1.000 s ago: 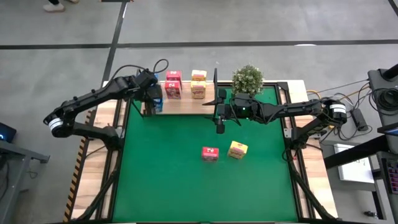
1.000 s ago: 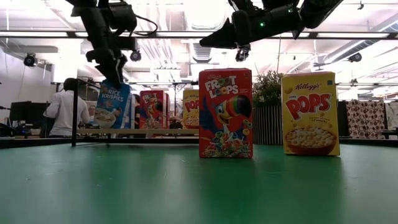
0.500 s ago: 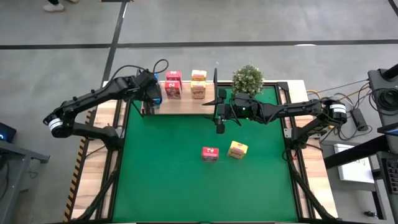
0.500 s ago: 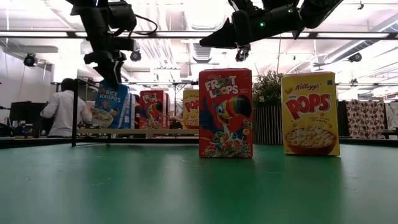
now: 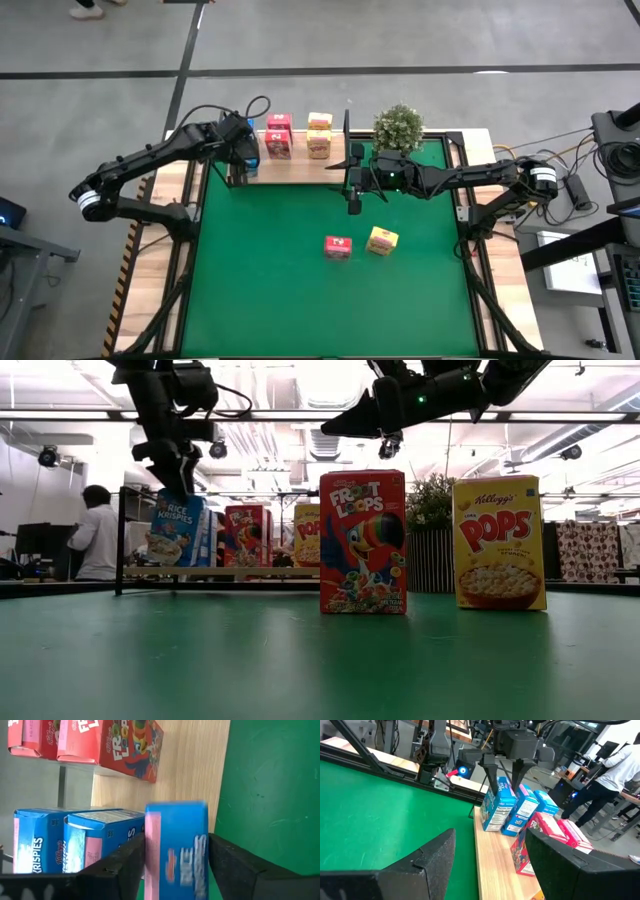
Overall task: Stack cereal on shelf
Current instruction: Put the blue cereal box aligned with the other blue cereal boxes on the shelf
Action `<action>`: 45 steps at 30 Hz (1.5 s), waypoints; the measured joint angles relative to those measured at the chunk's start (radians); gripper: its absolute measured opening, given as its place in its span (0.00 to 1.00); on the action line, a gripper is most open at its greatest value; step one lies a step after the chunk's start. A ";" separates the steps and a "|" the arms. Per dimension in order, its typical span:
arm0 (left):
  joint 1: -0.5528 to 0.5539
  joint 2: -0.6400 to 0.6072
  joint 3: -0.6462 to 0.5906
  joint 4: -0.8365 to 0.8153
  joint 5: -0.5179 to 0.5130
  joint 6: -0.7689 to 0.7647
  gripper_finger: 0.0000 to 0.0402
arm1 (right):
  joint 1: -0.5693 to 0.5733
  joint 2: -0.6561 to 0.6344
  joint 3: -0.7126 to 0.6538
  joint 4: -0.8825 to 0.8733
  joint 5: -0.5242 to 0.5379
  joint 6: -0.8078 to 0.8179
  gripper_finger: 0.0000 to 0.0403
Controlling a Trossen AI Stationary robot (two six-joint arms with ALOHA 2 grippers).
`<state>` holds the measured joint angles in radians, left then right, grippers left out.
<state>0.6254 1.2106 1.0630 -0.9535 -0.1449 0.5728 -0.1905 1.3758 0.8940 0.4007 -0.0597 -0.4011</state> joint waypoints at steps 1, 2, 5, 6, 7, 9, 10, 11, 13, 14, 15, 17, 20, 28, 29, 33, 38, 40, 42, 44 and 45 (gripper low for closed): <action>0.000 0.000 0.000 0.000 -0.004 0.000 0.49 | 0.000 0.000 0.000 0.000 0.000 0.000 0.57; 0.000 0.000 0.000 0.000 -0.007 0.000 0.51 | 0.000 0.000 0.000 0.000 0.000 0.000 0.57; 0.000 0.000 0.000 -0.010 -0.011 0.003 0.54 | 0.000 0.000 0.000 0.000 0.000 0.000 0.57; 0.000 -0.001 0.000 -0.011 -0.011 0.003 0.55 | 0.000 0.000 0.000 0.000 0.000 0.000 0.57; 0.000 -0.001 0.000 -0.011 -0.012 0.003 0.56 | 0.000 0.000 0.000 0.000 0.000 0.000 0.57; 0.000 -0.002 0.000 -0.011 -0.012 0.004 0.57 | 0.000 0.000 0.000 0.000 0.000 0.000 0.57; 0.000 -0.002 0.000 -0.011 -0.012 0.005 0.57 | 0.000 0.000 0.000 0.000 0.000 0.000 0.57; 0.000 -0.002 0.000 -0.011 -0.013 0.005 0.57 | 0.000 0.000 0.000 0.000 0.000 0.000 0.57; 0.000 -0.002 0.000 -0.011 -0.013 0.005 0.57 | 0.000 0.000 0.000 0.000 0.000 0.000 0.57; -0.001 -0.002 0.001 -0.012 -0.013 0.004 0.57 | 0.000 0.000 0.000 0.000 0.000 0.000 0.57; -0.003 -0.002 0.004 -0.014 -0.013 -0.002 0.57 | 0.000 0.000 0.000 0.000 0.000 0.000 0.57; -0.004 -0.002 0.018 -0.014 -0.012 -0.014 0.57 | 0.000 0.000 0.000 0.000 0.000 0.000 0.57; -0.006 -0.002 0.045 -0.014 -0.010 -0.027 0.57 | 0.000 0.000 0.000 0.000 0.000 0.000 0.57; -0.038 -0.004 0.106 -0.046 0.005 -0.086 0.57 | 0.000 0.000 0.000 0.000 0.000 -0.002 0.57; -0.050 -0.004 0.106 -0.056 0.006 -0.093 0.56 | 0.000 0.000 0.000 0.000 0.000 -0.002 0.57; -0.106 -0.005 0.089 -0.098 0.007 -0.124 0.52 | 0.000 0.000 0.000 0.000 0.000 -0.003 0.57; -0.167 -0.004 0.078 -0.148 0.007 -0.175 0.39 | 0.000 0.000 0.000 0.000 0.000 -0.003 0.57; -0.172 -0.004 0.077 -0.148 -0.006 -0.188 0.33 | 0.000 0.000 0.000 0.000 0.000 -0.003 0.57; -0.170 -0.004 0.076 -0.147 -0.034 -0.199 0.27 | 0.000 0.000 0.000 0.000 0.000 -0.003 0.57; -0.169 -0.004 0.074 -0.146 -0.050 -0.203 0.22 | 0.000 0.000 0.000 0.000 0.000 -0.003 0.57; -0.169 -0.004 0.074 -0.146 -0.050 -0.204 0.20 | 0.000 0.000 0.000 0.000 0.000 -0.003 0.57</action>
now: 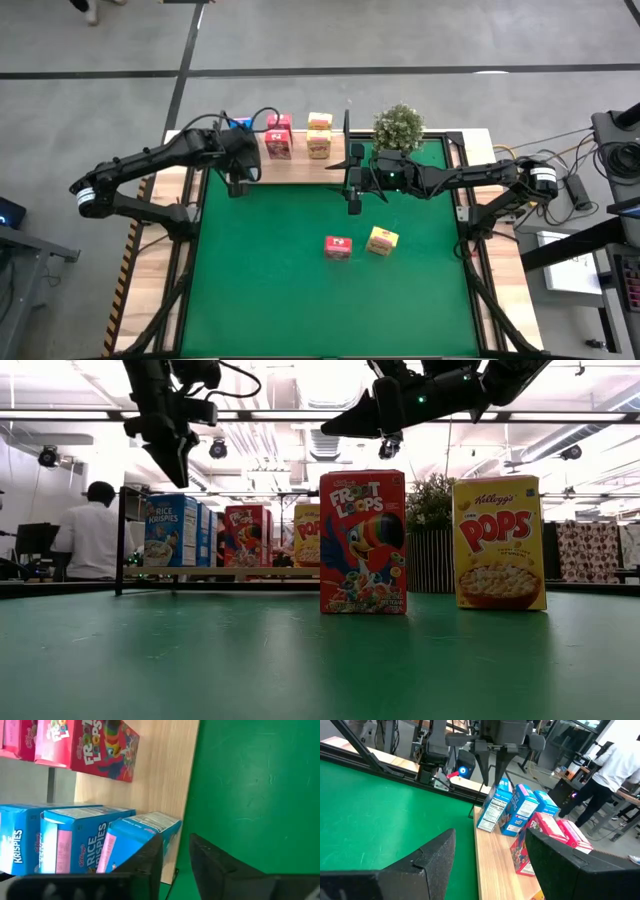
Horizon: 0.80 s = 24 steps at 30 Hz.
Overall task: Stack cereal on shelf
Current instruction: Put the blue cereal box aligned with the other blue cereal boxes on the shelf
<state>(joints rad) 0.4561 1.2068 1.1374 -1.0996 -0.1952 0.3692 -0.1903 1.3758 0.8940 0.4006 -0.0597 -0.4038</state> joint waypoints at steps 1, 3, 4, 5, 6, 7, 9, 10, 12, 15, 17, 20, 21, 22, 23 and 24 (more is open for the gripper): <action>0.000 0.000 0.000 0.000 0.000 -0.001 0.18 | 0.000 0.000 0.000 0.000 0.000 0.000 0.57; 0.000 0.000 0.000 -0.002 0.004 -0.005 0.15 | 0.000 0.000 0.000 0.000 0.000 0.000 0.57; 0.000 0.000 0.000 -0.005 0.015 -0.004 0.13 | 0.000 0.000 0.000 0.000 0.000 0.000 0.57; 0.000 0.000 0.000 -0.011 0.038 -0.001 0.12 | 0.000 0.000 0.000 0.000 0.000 0.000 0.57; 0.000 0.000 -0.001 -0.018 0.064 0.001 0.11 | 0.000 0.000 0.000 0.000 0.000 0.000 0.57; 0.000 0.000 -0.004 -0.018 0.081 0.001 0.10 | 0.000 0.000 0.000 0.000 0.000 0.000 0.57; -0.001 0.000 -0.020 -0.016 0.080 0.002 0.09 | 0.000 0.000 0.000 0.000 0.000 0.000 0.57; -0.001 0.000 -0.033 -0.018 0.079 0.002 0.09 | 0.000 0.000 0.000 0.000 0.000 0.000 0.57; 0.000 0.000 -0.061 -0.012 0.072 0.002 0.09 | 0.000 0.000 0.000 0.000 0.000 0.000 0.57; 0.000 0.004 -0.094 0.029 0.025 -0.009 0.09 | 0.000 0.000 0.000 0.000 0.000 0.000 0.57; 0.000 0.006 -0.104 0.053 -0.015 -0.012 0.09 | 0.000 0.000 0.000 0.000 0.000 0.000 0.57; 0.000 0.006 -0.106 0.071 -0.032 -0.012 0.09 | 0.000 0.000 0.000 0.000 0.000 0.000 0.57; 0.000 0.006 -0.106 0.079 -0.032 -0.012 0.09 | 0.000 0.000 0.000 0.000 0.000 0.000 0.57; 0.000 0.006 -0.106 0.083 -0.032 -0.013 0.09 | 0.000 0.000 0.000 0.000 0.000 0.000 0.57; 0.000 0.006 -0.106 0.086 -0.032 -0.015 0.09 | 0.000 0.000 0.000 0.000 0.000 0.000 0.57; 0.000 0.006 -0.106 0.089 -0.033 -0.016 0.09 | 0.000 0.000 0.000 0.000 0.000 0.000 0.57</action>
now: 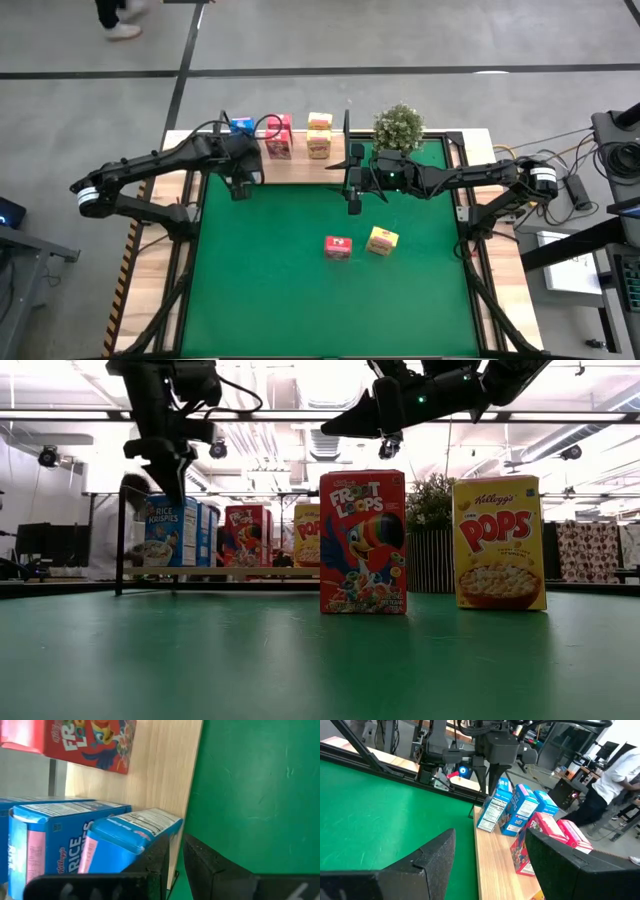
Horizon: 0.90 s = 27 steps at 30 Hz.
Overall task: Stack cereal on shelf
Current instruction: Put the blue cereal box aligned with the other blue cereal boxes on the shelf
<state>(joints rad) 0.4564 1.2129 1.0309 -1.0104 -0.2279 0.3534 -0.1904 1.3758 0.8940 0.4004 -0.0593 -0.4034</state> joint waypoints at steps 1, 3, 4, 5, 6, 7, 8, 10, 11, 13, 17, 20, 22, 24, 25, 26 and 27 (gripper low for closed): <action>0.001 0.000 0.000 0.004 0.000 0.000 0.09 | 0.000 0.000 0.000 0.000 0.000 0.000 0.57; 0.002 0.000 0.000 0.006 -0.001 -0.001 0.09 | 0.000 0.000 0.000 0.000 0.000 0.000 0.57; 0.002 0.000 0.000 0.006 -0.001 -0.002 0.09 | 0.000 0.000 0.000 0.000 0.000 0.001 0.57; 0.002 0.000 0.000 0.006 -0.002 -0.005 0.09 | 0.000 0.000 0.000 0.000 0.000 0.002 0.57; 0.004 0.000 0.000 0.006 -0.002 -0.008 0.09 | 0.000 0.000 0.000 0.000 0.000 0.001 0.57; 0.005 0.000 0.000 0.006 -0.003 -0.008 0.09 | 0.000 0.000 0.000 0.000 0.000 0.001 0.57; 0.006 0.000 0.000 0.006 -0.015 -0.008 0.09 | 0.000 0.000 0.000 0.000 0.000 0.001 0.57; 0.007 0.000 0.000 0.005 -0.048 -0.008 0.09 | 0.000 0.000 0.000 0.000 0.000 0.001 0.57; 0.008 0.000 0.000 0.006 -0.054 -0.008 0.09 | 0.000 0.000 0.000 0.000 0.000 0.001 0.57; 0.009 0.000 0.000 0.010 -0.053 -0.008 0.09 | 0.000 0.000 0.000 0.000 0.000 0.001 0.57; 0.008 0.000 0.000 0.016 -0.044 -0.008 0.09 | 0.000 0.000 0.000 0.000 0.000 0.001 0.57; 0.008 0.000 0.000 0.019 -0.026 -0.017 0.09 | 0.000 0.000 0.000 0.000 0.000 0.000 0.57; 0.008 0.000 0.000 0.029 -0.024 -0.023 0.09 | 0.000 0.000 0.000 0.000 0.000 0.000 0.57; 0.008 0.000 0.000 0.036 -0.024 -0.026 0.09 | 0.000 0.000 0.000 0.000 0.000 0.000 0.57; 0.008 0.000 -0.001 0.042 -0.024 -0.027 0.09 | 0.000 0.000 0.000 0.000 0.000 0.000 0.57; 0.006 -0.001 -0.001 0.054 -0.023 -0.034 0.09 | 0.000 0.000 0.000 0.000 0.000 0.000 0.57; 0.004 -0.003 -0.001 0.069 -0.014 -0.047 0.09 | 0.000 0.000 0.000 0.000 0.000 0.000 0.57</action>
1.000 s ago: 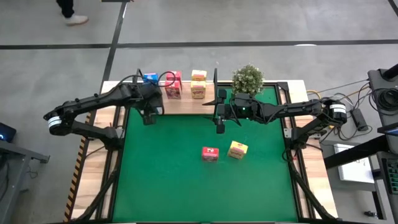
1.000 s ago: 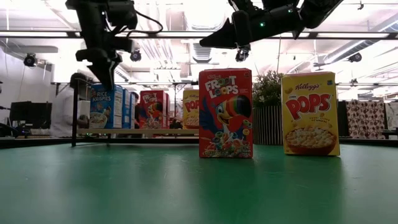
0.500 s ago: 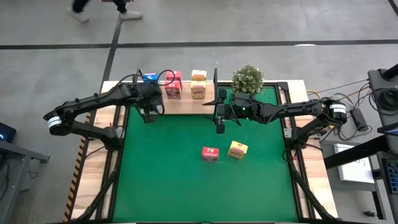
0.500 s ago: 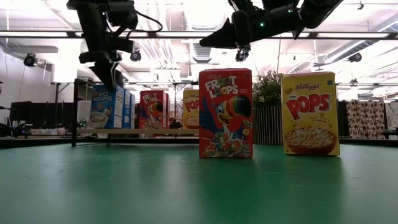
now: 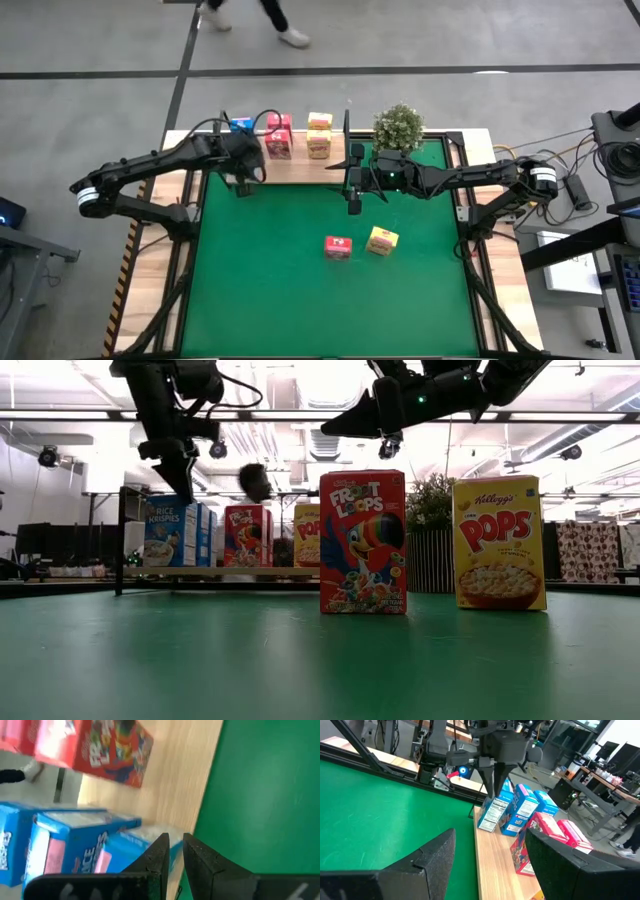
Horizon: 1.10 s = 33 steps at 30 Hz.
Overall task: Stack cereal on shelf
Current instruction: Put the blue cereal box aligned with the other blue cereal boxes on the shelf
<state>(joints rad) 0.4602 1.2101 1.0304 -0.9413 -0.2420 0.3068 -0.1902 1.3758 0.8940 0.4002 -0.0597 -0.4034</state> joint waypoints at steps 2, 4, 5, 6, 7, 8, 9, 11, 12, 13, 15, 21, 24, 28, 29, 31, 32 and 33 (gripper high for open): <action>-0.007 -0.004 0.007 0.029 0.031 -0.023 0.09 | 0.000 0.000 0.000 0.000 0.000 0.000 0.57; -0.018 -0.016 0.022 0.052 0.051 -0.029 0.09 | 0.000 0.000 0.000 0.000 0.000 0.000 0.57; -0.025 -0.024 0.032 0.064 0.051 -0.026 0.09 | 0.000 0.000 0.000 0.000 0.000 0.000 0.57; -0.031 -0.036 0.041 0.083 0.051 -0.018 0.09 | 0.000 0.000 0.000 0.000 0.000 0.002 0.57; -0.038 -0.052 0.050 0.098 0.051 -0.009 0.09 | 0.000 0.000 0.000 0.000 0.000 0.004 0.57; -0.045 -0.073 0.055 0.123 0.050 -0.001 0.09 | 0.000 0.000 0.000 0.000 0.000 0.012 0.57; -0.055 -0.097 0.059 0.152 0.051 0.004 0.09 | 0.000 0.000 0.000 -0.001 0.000 0.019 0.57; -0.071 -0.159 0.059 0.219 0.063 0.005 0.09 | 0.000 0.000 0.000 -0.002 0.000 0.045 0.57; -0.080 -0.192 0.051 0.263 0.080 0.001 0.09 | 0.000 0.000 0.000 -0.002 0.000 0.060 0.57; -0.089 -0.224 0.040 0.307 0.099 -0.003 0.09 | 0.000 0.000 0.000 -0.002 0.000 0.080 0.57; -0.108 -0.284 0.008 0.415 0.145 -0.018 0.09 | 0.000 0.000 0.000 -0.002 0.000 0.126 0.57; -0.170 -0.436 -0.155 0.652 0.230 -0.074 0.09 | 0.016 0.000 0.000 -0.006 0.000 0.309 0.57; -0.192 -0.499 -0.240 0.705 0.230 -0.093 0.09 | 0.040 0.000 0.009 -0.018 -0.001 0.410 0.57; -0.208 -0.572 -0.342 0.789 0.229 -0.136 0.09 | 0.089 0.004 0.107 -0.187 0.000 0.487 0.57; -0.209 -0.586 -0.361 0.791 0.229 -0.143 0.09 | 0.104 0.011 0.142 -0.242 0.002 0.496 0.57; -0.209 -0.611 -0.393 0.792 0.228 -0.156 0.09 | 0.132 0.032 0.215 -0.362 0.006 0.515 0.57; -0.209 -0.623 -0.407 0.791 0.226 -0.167 0.09 | 0.145 0.045 0.254 -0.423 0.007 0.521 0.57; -0.209 -0.635 -0.417 0.780 0.223 -0.174 0.09 | 0.156 0.060 0.294 -0.484 0.007 0.531 0.57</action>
<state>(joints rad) 0.2516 0.5749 0.6131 -0.1611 -0.0195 0.1324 -0.0338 1.4354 1.1878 -0.0840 -0.0528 0.1279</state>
